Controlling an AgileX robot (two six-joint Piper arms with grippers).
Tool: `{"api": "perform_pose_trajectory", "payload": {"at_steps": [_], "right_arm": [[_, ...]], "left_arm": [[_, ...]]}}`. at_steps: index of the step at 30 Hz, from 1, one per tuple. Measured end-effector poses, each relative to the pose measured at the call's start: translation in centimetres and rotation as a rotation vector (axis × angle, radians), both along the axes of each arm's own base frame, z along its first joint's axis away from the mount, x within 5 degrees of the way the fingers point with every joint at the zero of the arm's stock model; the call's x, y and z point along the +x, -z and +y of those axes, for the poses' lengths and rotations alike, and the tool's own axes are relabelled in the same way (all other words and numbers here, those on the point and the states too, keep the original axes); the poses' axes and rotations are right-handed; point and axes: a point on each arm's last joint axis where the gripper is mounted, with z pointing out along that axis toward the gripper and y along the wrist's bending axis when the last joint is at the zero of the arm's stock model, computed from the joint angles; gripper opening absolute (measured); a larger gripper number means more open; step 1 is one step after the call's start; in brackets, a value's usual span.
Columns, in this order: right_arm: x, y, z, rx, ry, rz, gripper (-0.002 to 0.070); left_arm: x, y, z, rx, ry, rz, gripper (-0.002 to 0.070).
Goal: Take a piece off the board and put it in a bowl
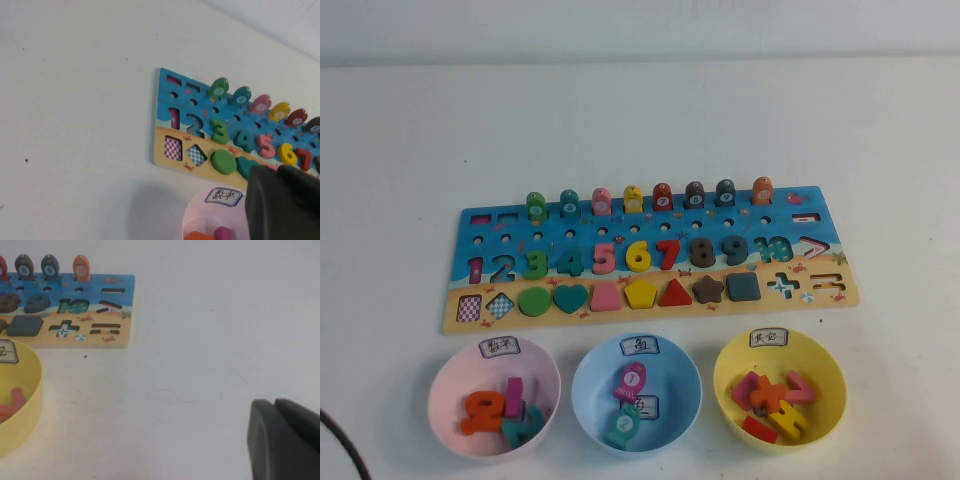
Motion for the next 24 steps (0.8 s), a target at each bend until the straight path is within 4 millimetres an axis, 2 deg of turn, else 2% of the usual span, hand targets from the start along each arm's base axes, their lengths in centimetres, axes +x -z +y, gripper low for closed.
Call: {"api": "perform_pose_trajectory", "payload": {"at_steps": [7,11,18,22,24], "right_arm": [[0.0,0.0,0.0,0.0,0.0,0.0,-0.0018],[0.0,0.0,0.0,0.0,0.0,0.0,-0.0018],[0.0,0.0,0.0,0.0,0.0,0.0,-0.0018],[0.0,0.0,0.0,0.0,0.0,0.0,-0.0018],[0.0,0.0,0.0,0.0,0.0,0.0,-0.0018]], "left_arm": [[3.7,-3.2,-0.8,0.12,0.088,0.176,-0.0004],[7.0,-4.6,-1.4,0.211,0.164,0.319,-0.0004],[13.9,-5.4,-3.1,0.264,0.31,0.466,-0.0004],[17.9,-5.0,-5.1,0.287,0.393,0.523,-0.0004],[19.2,-4.4,-6.4,0.306,0.443,0.551,-0.0004]]}}
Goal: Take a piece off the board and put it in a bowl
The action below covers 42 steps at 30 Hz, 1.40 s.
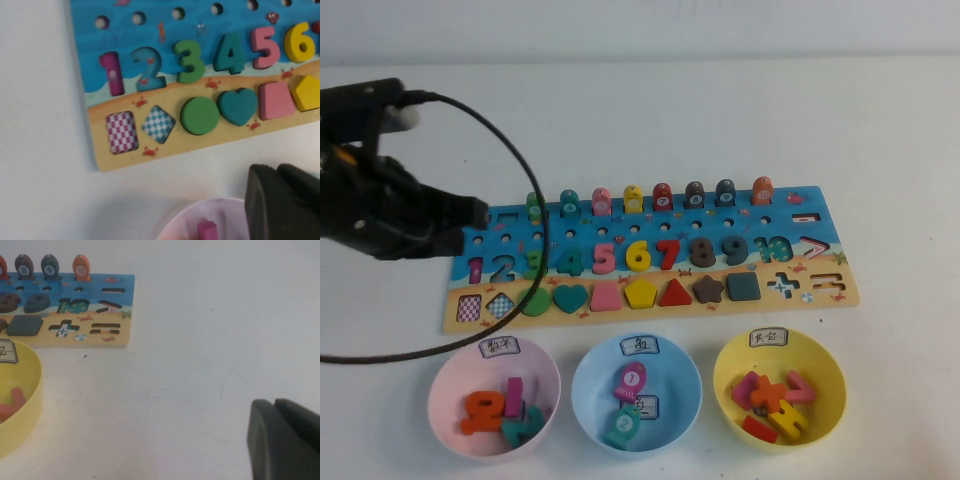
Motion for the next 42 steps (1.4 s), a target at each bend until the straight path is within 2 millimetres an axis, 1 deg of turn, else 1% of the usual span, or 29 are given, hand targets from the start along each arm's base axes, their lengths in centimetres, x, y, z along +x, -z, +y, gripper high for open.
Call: {"api": "perform_pose_trajectory", "payload": {"at_steps": [5,8,12,13,17,21,24,28,32,35,38,39,40,42], "right_arm": [[0.0,0.0,0.0,0.0,0.0,0.0,-0.0018],[0.0,0.0,0.0,0.0,0.0,0.0,-0.0018],[0.0,0.0,0.0,0.0,0.0,0.0,-0.0018],[0.0,0.0,0.0,0.0,0.0,0.0,-0.0018],[0.0,0.0,0.0,0.0,0.0,0.0,-0.0018],[0.0,0.0,0.0,0.0,0.0,0.0,-0.0018],[0.0,0.0,0.0,0.0,0.0,0.0,-0.0018],[0.0,0.0,0.0,0.0,0.0,0.0,-0.0018],[0.0,0.0,0.0,0.0,0.0,0.0,-0.0018],[0.0,0.0,0.0,0.0,0.0,0.0,-0.0018],[0.0,0.0,0.0,0.0,0.0,0.0,-0.0018],[0.0,0.0,0.0,0.0,0.0,0.0,-0.0018],[0.0,0.0,0.0,0.0,0.0,0.0,-0.0018],[0.0,0.0,0.0,0.0,0.0,0.0,-0.0018]], "left_arm": [[3.1,1.4,-2.8,0.02,0.073,0.087,-0.0004],[5.3,2.2,-3.7,0.03,0.087,0.137,-0.0004],[8.4,2.4,-4.7,0.03,0.093,0.127,-0.0004],[9.1,2.2,-4.9,0.028,0.096,0.115,-0.0004],[11.3,2.3,-6.1,0.039,0.112,0.108,-0.0004],[13.5,2.5,-6.9,0.058,0.124,0.096,-0.0004],[14.4,2.6,-7.7,0.086,0.14,0.089,-0.0004],[14.9,2.8,-8.9,0.121,0.153,0.097,-0.0004],[15.4,3.8,-8.9,0.184,0.153,0.107,0.0006],[15.7,4.5,-8.6,0.237,0.155,0.11,0.0079],[16.0,5.0,-8.4,0.256,0.139,0.12,0.0207],[16.1,5.1,-8.3,0.26,0.12,0.118,0.0239],[16.3,5.1,-8.2,0.256,0.093,0.112,0.0262],[16.4,5.2,-8.1,0.245,0.057,0.102,0.0283]]}}
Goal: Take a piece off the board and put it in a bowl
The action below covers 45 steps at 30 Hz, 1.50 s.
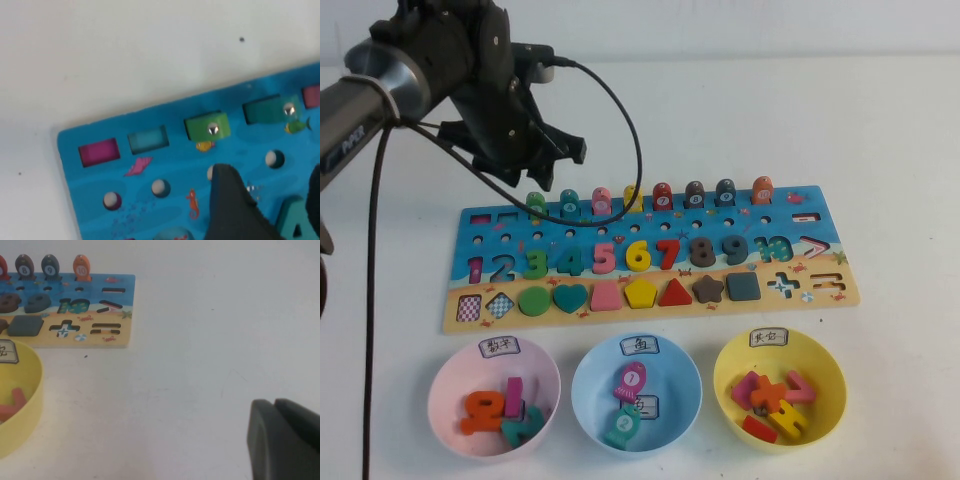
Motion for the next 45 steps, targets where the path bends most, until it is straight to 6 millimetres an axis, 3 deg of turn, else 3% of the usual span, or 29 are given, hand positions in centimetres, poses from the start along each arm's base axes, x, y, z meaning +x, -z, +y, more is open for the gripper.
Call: {"api": "perform_pose_trajectory", "payload": {"at_steps": [14,40,45], "right_arm": [[0.0,0.0,0.0,0.002,0.0,0.0,-0.0018],[0.0,0.0,0.0,0.002,0.0,0.0,-0.0018],[0.0,0.0,0.0,0.002,0.0,0.0,-0.0018]], "left_arm": [[1.6,3.2,-0.2,-0.018,-0.073,0.004,0.0304],[2.3,3.0,-0.1,-0.035,-0.102,-0.066,0.0304],[2.6,3.9,0.2,-0.029,-0.11,-0.051,0.0304]]}}
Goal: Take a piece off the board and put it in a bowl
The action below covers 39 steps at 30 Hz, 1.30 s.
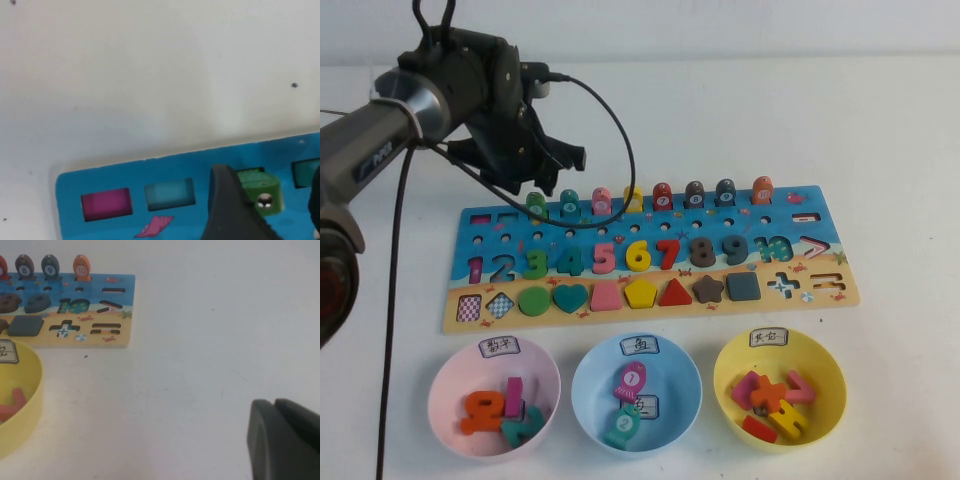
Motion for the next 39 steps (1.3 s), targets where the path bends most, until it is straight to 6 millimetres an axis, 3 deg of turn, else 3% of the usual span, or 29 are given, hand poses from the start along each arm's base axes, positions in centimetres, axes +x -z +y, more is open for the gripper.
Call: {"api": "perform_pose_trajectory", "payload": {"at_steps": [39], "right_arm": [[0.0,0.0,0.0,0.0,0.0,0.0,-0.0018]], "left_arm": [[0.8,2.5,-0.2,0.001,0.003,0.007,0.0304]]}}
